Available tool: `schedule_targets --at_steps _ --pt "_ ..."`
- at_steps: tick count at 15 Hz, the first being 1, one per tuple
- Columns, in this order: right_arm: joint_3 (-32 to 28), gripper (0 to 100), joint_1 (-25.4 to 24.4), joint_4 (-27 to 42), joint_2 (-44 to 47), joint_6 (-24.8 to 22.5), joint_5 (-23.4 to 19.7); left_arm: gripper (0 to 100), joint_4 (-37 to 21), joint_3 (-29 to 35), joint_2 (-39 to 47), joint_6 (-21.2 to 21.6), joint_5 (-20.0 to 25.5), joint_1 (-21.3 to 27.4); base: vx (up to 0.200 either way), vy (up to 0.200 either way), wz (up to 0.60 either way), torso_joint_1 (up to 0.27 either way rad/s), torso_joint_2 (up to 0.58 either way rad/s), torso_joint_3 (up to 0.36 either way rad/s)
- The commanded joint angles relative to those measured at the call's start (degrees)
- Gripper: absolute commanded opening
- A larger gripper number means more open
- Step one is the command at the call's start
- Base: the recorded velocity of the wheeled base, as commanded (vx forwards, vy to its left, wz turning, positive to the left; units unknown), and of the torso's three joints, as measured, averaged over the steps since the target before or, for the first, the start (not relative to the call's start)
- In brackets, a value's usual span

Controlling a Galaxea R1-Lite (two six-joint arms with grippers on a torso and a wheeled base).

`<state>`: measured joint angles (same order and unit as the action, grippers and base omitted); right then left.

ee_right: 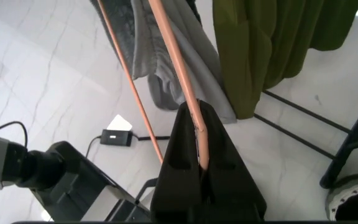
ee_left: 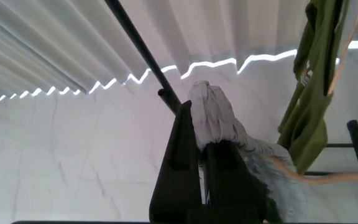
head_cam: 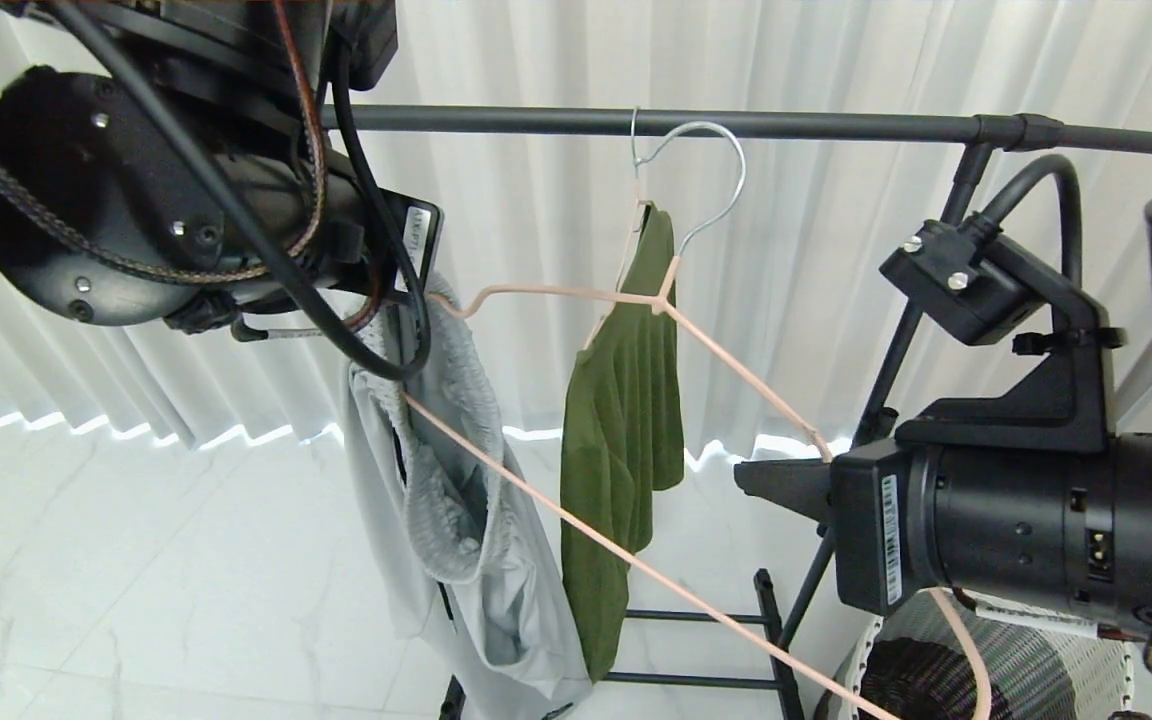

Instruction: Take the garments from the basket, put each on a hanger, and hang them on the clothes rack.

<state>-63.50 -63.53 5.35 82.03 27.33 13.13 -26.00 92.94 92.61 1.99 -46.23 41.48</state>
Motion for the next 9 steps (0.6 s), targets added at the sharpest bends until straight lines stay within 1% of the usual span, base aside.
schedule_targets --at_steps 1,4,6,8,9 --pt "-0.04 0 -0.2 -1.13 0.32 -0.09 -0.03 0 0.07 0.14 -0.24 -0.23 0.0 1.49 0.0 0.0 0.0 0.0 0.0 0.0" --pt "-0.04 0 -0.81 -3.24 1.82 -0.88 0.67 0 -0.01 0.22 -0.24 -3.22 0.0 2.99 0.0 0.0 0.0 0.0 0.0 0.0" --pt "-0.04 0 -3.45 -3.24 2.96 -0.96 1.72 0 -0.01 0.57 -0.24 -3.66 0.0 3.25 0.0 0.0 0.0 0.0 0.0 0.0" --pt "0.13 0 -6.7 -3.15 4.01 -0.7 1.81 0 -0.01 1.89 -0.06 -3.66 0.0 3.16 0.0 0.0 0.0 0.0 0.0 0.0" --pt "0.04 0 -7.23 -3.15 4.81 -0.52 1.81 0 -0.01 2.42 -0.06 -3.66 0.0 3.08 0.0 0.0 0.0 0.0 0.0 0.0"
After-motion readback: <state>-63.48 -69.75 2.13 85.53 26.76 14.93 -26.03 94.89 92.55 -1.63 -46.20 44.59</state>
